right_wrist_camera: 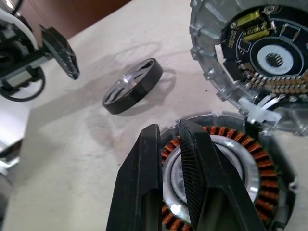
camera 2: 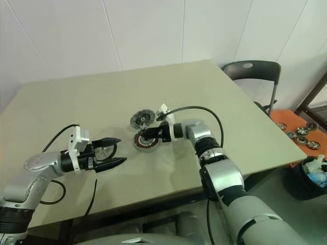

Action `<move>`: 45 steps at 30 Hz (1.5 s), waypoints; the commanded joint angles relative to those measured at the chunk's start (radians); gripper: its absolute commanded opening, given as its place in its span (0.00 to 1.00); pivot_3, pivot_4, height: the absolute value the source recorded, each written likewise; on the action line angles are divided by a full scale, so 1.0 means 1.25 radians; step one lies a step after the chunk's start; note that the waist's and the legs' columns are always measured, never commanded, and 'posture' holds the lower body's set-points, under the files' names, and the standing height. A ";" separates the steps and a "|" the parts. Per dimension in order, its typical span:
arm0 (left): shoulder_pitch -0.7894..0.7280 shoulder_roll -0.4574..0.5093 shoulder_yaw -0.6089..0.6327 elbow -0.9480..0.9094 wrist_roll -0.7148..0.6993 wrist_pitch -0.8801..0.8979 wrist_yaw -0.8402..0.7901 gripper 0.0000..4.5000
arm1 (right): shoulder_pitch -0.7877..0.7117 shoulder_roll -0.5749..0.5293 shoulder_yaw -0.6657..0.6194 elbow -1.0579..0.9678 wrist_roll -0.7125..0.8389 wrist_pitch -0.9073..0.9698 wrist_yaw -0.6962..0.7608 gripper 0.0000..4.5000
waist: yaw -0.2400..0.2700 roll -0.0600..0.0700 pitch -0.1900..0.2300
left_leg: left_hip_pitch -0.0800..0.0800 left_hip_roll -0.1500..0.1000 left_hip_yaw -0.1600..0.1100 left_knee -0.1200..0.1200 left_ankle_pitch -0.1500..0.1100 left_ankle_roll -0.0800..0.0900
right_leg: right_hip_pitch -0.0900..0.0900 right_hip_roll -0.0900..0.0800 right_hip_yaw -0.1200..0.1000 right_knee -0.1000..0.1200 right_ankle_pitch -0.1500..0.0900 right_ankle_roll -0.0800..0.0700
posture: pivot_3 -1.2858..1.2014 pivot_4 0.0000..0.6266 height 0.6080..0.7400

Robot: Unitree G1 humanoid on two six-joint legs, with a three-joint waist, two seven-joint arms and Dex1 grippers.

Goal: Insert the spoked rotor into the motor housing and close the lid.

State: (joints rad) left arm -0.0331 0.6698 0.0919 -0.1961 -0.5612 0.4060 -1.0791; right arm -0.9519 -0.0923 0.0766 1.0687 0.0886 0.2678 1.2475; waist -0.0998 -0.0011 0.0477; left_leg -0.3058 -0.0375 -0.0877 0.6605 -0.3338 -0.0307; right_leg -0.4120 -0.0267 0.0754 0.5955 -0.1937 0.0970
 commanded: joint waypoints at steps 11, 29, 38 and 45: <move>0.176 0.080 0.116 -0.083 -0.065 0.035 -0.034 1.00 | -0.003 -0.004 -0.004 -0.079 0.043 0.001 0.075 0.15 | -0.001 0.000 0.000 | 0.000 0.001 0.000 -0.003 0.000 0.000 | -0.002 0.000 0.000 0.000 0.001 -0.003 | 0.52 0.00 1.00; 0.268 0.069 0.186 -0.025 0.161 -0.208 0.088 1.00 | -0.013 0.023 0.027 -0.034 0.007 -0.060 0.035 0.15 | 0.002 0.000 0.000 | 0.001 0.001 0.001 -0.007 0.000 0.000 | -0.003 0.000 0.000 -0.001 0.000 -0.004 | 0.52 0.00 1.00; 0.206 0.093 0.107 0.051 0.325 -0.427 0.104 1.00 | -0.003 0.020 0.024 -0.026 0.003 -0.078 0.015 0.15 | 0.002 0.000 0.000 | 0.000 0.001 0.001 -0.008 0.000 0.000 | -0.004 -0.001 0.000 -0.001 0.001 -0.004 | 0.52 0.00 1.00; 0.173 0.094 0.042 0.100 0.399 -0.520 0.124 1.00 | 0.008 0.015 0.023 -0.027 0.002 -0.084 0.003 0.15 | 0.002 0.000 0.000 | 0.000 0.001 0.002 -0.009 0.000 0.000 | -0.006 -0.001 0.000 0.000 0.001 -0.003 | 0.52 0.00 1.00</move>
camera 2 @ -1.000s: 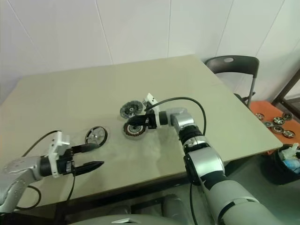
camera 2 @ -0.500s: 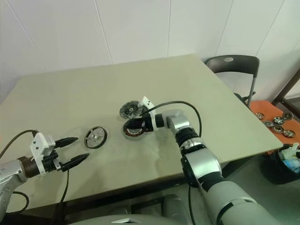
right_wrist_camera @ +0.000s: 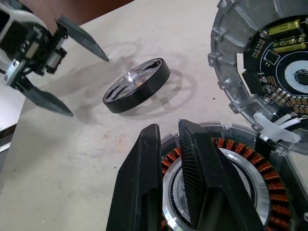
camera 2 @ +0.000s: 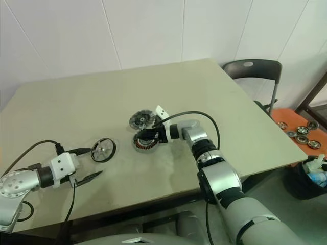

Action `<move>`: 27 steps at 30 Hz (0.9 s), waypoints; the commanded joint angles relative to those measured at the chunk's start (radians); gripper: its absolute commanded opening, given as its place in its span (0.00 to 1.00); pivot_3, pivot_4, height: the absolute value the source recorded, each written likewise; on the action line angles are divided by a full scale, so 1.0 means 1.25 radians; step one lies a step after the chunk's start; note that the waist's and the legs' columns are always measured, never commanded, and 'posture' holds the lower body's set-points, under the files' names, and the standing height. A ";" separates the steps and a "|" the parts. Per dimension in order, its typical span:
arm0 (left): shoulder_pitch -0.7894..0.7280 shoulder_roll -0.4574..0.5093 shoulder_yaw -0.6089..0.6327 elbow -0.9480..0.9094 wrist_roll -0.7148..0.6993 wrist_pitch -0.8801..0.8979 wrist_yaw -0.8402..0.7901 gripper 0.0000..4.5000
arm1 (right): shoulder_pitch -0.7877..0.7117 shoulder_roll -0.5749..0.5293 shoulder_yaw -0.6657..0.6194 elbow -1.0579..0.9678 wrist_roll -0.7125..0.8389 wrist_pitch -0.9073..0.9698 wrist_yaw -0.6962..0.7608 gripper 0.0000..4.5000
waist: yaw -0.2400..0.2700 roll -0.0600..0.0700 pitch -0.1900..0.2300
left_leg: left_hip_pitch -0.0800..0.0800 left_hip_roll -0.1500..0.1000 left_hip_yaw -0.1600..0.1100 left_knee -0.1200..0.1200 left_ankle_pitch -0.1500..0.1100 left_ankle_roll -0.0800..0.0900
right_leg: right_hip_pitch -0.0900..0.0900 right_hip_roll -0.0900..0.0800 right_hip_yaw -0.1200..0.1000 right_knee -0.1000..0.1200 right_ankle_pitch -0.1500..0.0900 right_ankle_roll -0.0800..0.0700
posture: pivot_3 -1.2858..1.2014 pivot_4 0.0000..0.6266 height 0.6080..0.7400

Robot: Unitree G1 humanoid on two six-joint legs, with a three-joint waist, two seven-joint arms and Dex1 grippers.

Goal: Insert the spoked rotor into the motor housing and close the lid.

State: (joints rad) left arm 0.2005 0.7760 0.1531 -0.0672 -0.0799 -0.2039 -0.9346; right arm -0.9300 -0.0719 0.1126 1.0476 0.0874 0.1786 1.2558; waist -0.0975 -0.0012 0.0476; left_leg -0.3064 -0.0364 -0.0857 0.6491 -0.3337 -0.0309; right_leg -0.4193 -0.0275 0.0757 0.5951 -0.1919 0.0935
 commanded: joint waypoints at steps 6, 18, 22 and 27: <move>-0.033 0.015 -0.026 0.042 0.074 -0.093 0.049 1.00 | -0.006 -0.004 -0.006 -0.008 -0.001 -0.018 -0.010 0.15 | 0.000 0.000 0.000 | 0.000 0.000 0.000 0.000 0.000 0.000 | 0.000 0.000 0.000 0.000 0.000 0.000 | 0.52 0.00 1.00; -0.074 0.016 -0.055 0.093 0.160 -0.168 0.144 1.00 | 0.000 -0.005 -0.002 -0.011 -0.005 -0.022 -0.017 0.15 | 0.001 0.000 0.000 | 0.000 0.000 0.000 0.000 0.000 0.000 | 0.000 -0.001 0.000 0.001 0.000 0.000 | 0.52 0.00 1.00; -0.083 0.014 -0.066 0.110 0.162 -0.178 0.153 1.00 | 0.000 -0.005 -0.002 -0.009 -0.006 -0.024 -0.021 0.15 | 0.001 0.000 0.000 | 0.000 0.000 0.000 0.000 0.000 0.000 | 0.000 -0.001 0.000 0.001 0.000 0.000 | 0.52 0.00 1.00; -0.100 0.007 -0.076 0.129 0.157 -0.176 0.165 1.00 | 0.003 -0.007 -0.002 -0.009 -0.006 -0.025 -0.025 0.15 | 0.001 0.000 0.000 | 0.000 0.000 0.000 0.000 0.000 0.000 | 0.000 -0.001 0.000 0.001 0.000 0.000 | 0.52 0.00 1.00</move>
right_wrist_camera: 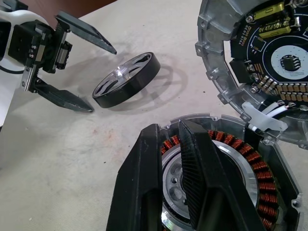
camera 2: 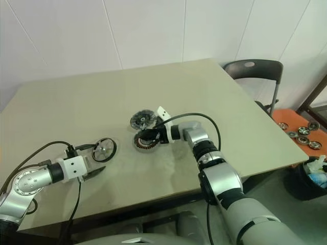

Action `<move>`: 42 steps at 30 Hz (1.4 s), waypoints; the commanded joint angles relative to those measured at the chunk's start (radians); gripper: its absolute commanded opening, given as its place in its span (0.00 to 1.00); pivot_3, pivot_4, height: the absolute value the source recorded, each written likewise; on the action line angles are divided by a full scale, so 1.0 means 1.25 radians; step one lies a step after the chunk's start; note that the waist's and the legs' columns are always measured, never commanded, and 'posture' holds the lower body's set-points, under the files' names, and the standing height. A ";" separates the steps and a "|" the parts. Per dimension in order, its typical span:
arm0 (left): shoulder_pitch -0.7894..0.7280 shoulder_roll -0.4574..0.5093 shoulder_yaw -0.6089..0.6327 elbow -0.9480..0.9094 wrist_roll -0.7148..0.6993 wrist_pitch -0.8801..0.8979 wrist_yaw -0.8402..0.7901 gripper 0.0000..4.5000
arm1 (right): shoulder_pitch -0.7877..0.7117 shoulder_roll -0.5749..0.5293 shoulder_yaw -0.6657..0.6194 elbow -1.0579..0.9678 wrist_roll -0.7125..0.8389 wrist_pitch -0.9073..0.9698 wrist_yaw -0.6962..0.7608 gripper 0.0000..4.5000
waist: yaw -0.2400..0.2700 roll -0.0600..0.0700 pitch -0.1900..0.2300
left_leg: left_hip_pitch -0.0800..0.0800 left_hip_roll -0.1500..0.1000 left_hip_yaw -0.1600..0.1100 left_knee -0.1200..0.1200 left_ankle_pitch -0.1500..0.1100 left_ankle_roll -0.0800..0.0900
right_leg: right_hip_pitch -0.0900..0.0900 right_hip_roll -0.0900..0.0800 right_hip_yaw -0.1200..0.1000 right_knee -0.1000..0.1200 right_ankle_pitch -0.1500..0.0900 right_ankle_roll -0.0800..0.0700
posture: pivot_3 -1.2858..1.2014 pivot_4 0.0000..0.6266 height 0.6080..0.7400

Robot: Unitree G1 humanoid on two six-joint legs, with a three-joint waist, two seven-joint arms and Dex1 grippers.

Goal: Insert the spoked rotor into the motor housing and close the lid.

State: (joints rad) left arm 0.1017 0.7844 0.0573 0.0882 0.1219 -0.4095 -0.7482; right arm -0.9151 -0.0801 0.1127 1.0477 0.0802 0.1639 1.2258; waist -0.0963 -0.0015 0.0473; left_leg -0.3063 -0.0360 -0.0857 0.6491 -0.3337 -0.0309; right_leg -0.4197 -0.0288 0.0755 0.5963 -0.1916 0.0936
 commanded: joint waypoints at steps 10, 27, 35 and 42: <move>-0.101 -0.045 -0.056 0.091 0.035 -0.031 0.066 1.00 | -0.004 0.001 -0.002 -0.014 0.000 -0.012 -0.006 0.15 | 0.001 0.000 -0.001 | 0.000 0.000 0.000 0.000 0.000 0.000 | 0.000 0.000 0.000 0.001 0.000 0.000 | 0.52 0.00 1.00; -0.119 -0.025 -0.069 0.148 0.043 -0.062 0.072 1.00 | 0.002 -0.005 -0.005 -0.013 0.001 -0.016 -0.017 0.15 | 0.001 0.000 -0.001 | 0.001 0.000 0.000 0.001 0.000 0.000 | 0.000 0.000 0.000 0.002 0.000 0.000 | 0.52 0.00 1.00; -0.128 -0.024 -0.067 0.166 0.057 -0.064 0.087 0.64 | 0.000 -0.003 -0.005 -0.007 0.001 -0.023 -0.026 0.15 | 0.000 0.000 -0.001 | 0.001 0.000 0.000 0.001 0.000 0.000 | 0.000 0.000 0.000 0.003 0.000 0.000 | 0.52 0.00 1.00; -0.131 -0.027 -0.078 0.172 0.061 -0.062 0.094 0.42 | 0.001 -0.006 -0.005 -0.006 0.000 -0.025 -0.030 0.15 | 0.001 0.000 -0.002 | 0.001 0.000 0.000 0.001 0.000 0.000 | 0.000 -0.001 0.000 0.002 0.000 0.000 | 0.52 0.00 1.00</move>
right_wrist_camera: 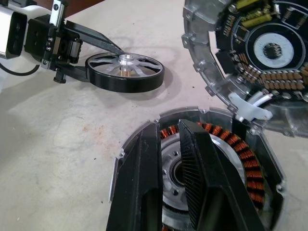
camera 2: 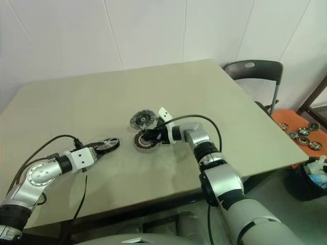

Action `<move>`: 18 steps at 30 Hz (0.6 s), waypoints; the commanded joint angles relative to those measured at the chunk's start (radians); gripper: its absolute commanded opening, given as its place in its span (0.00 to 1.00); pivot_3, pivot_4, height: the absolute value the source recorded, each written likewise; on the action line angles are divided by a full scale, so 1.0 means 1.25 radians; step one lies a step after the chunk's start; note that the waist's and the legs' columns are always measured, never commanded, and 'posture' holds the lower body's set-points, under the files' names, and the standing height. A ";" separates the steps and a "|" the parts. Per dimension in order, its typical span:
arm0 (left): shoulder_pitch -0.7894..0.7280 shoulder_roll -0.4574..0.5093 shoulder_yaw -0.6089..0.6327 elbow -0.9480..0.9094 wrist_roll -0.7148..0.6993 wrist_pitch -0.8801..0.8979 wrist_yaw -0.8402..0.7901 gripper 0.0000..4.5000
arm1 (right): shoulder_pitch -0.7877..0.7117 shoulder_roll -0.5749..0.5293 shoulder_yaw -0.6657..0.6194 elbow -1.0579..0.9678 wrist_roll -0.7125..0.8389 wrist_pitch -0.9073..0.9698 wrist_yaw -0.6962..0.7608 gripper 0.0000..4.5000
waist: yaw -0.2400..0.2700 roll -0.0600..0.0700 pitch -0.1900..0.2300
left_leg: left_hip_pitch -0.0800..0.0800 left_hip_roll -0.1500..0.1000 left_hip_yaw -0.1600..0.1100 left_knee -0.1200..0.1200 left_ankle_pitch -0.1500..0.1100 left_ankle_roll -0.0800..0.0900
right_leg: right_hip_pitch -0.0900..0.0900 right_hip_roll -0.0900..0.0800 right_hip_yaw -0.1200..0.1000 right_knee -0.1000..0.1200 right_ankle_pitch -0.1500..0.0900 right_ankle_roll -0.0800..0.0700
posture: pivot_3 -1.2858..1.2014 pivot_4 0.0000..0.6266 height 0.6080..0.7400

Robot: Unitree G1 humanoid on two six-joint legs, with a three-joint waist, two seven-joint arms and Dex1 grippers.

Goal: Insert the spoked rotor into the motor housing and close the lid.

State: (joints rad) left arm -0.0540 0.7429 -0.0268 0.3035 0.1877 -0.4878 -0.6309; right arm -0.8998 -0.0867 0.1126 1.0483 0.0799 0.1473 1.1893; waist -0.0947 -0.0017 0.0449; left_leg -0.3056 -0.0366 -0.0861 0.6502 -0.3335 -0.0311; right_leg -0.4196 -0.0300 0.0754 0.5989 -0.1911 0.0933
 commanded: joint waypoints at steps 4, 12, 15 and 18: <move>-0.007 0.005 -0.014 0.000 0.007 0.002 -0.001 0.42 | -0.010 0.000 -0.004 -0.007 0.000 -0.011 -0.002 0.15 | 0.000 0.000 0.000 | 0.000 0.000 0.000 0.000 0.000 0.000 | 0.000 0.000 0.000 0.000 0.000 0.000 | 0.52 0.00 1.00; -0.002 0.011 -0.010 -0.014 -0.029 -0.005 -0.027 0.34 | -0.011 0.003 -0.004 -0.004 0.000 -0.013 -0.005 0.15 | -0.001 -0.001 -0.001 | 0.000 0.000 0.000 0.000 0.000 0.000 | 0.000 0.000 0.000 0.000 0.000 0.000 | 0.52 0.00 1.00; -0.012 0.014 -0.002 -0.010 -0.009 -0.010 0.000 0.19 | -0.012 0.005 -0.003 -0.002 -0.001 -0.014 -0.007 0.15 | 0.000 0.000 -0.001 | 0.000 0.000 0.000 0.000 0.000 0.000 | 0.000 0.000 0.000 0.000 0.000 0.000 | 0.52 0.00 1.00; -0.021 0.014 0.001 -0.005 0.006 -0.030 0.025 0.13 | -0.013 0.006 -0.003 -0.001 -0.001 -0.015 -0.008 0.15 | 0.000 0.000 -0.003 | 0.000 0.000 0.000 -0.001 0.000 0.000 | 0.000 0.000 0.000 0.000 0.000 0.000 | 0.52 0.00 1.00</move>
State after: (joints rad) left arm -0.0762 0.7581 -0.0166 0.2995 0.1778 -0.5016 -0.6099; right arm -0.8981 -0.0853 0.1126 1.0517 0.0793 0.1437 1.1815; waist -0.0953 -0.0013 0.0417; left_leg -0.3054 -0.0369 -0.0859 0.6495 -0.3335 -0.0311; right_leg -0.4197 -0.0305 0.0753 0.5985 -0.1911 0.0933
